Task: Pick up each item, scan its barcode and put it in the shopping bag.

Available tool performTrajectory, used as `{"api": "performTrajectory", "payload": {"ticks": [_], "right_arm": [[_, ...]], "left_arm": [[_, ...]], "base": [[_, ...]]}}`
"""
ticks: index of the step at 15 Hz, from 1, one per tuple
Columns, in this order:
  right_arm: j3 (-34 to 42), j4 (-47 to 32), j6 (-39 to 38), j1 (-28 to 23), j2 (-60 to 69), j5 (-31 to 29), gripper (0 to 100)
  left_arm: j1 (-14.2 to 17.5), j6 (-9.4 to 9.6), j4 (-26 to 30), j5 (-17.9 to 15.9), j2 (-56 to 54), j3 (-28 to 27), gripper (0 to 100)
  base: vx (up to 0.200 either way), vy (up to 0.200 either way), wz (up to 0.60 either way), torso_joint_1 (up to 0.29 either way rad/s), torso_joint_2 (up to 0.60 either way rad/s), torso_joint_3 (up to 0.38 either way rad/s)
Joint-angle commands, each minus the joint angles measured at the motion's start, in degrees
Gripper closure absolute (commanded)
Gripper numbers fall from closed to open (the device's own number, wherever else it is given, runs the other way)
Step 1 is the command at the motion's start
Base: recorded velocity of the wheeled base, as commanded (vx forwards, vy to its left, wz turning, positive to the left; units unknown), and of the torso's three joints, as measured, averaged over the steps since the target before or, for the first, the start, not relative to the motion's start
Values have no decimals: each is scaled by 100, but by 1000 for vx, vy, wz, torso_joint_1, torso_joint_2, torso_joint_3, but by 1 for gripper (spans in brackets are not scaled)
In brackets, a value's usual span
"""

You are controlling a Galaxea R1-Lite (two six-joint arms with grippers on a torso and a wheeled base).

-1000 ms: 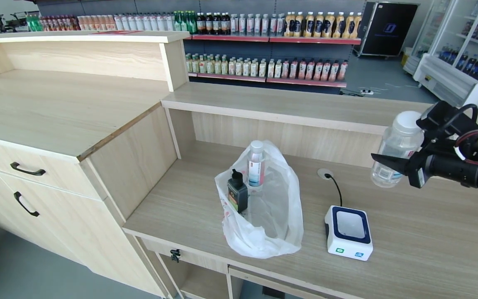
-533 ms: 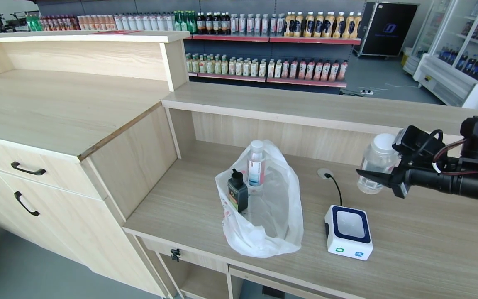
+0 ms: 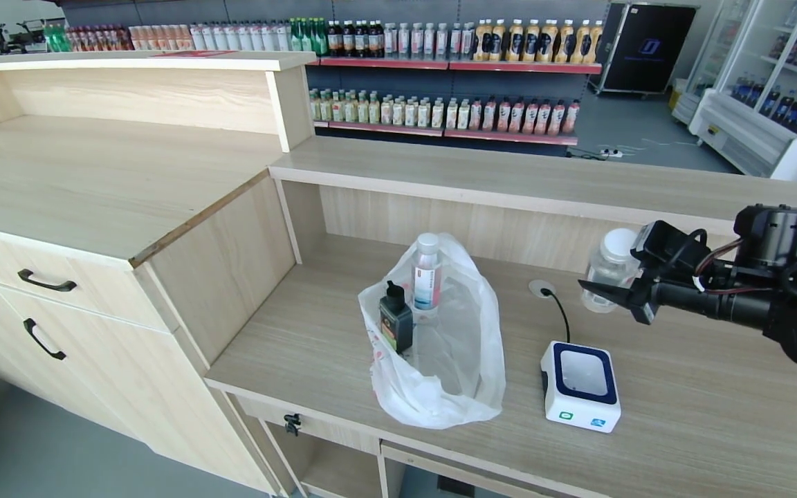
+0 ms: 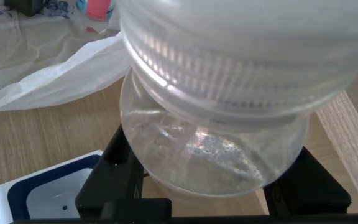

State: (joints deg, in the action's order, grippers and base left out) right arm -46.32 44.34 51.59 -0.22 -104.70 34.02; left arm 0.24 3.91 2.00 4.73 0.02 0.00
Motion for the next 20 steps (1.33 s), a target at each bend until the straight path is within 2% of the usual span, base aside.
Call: {"api": "performTrajectory", "payload": {"ticks": [1,11,20], "right_arm": [[-8,119,-17,83,-243,8,100],[27,1200,0,294,-894,184,100],[36,1613,0,523,-1245,184,100]], "left_arm": [[2,-5,2,2,-2,0,0],[2,-5,2,2,-2,0,0],[2,-5,2,2,-2,0,0]], "base": [[0,0,0,0,0,0],[0,0,0,0,0,0],[0,0,0,0,0,0]]}}
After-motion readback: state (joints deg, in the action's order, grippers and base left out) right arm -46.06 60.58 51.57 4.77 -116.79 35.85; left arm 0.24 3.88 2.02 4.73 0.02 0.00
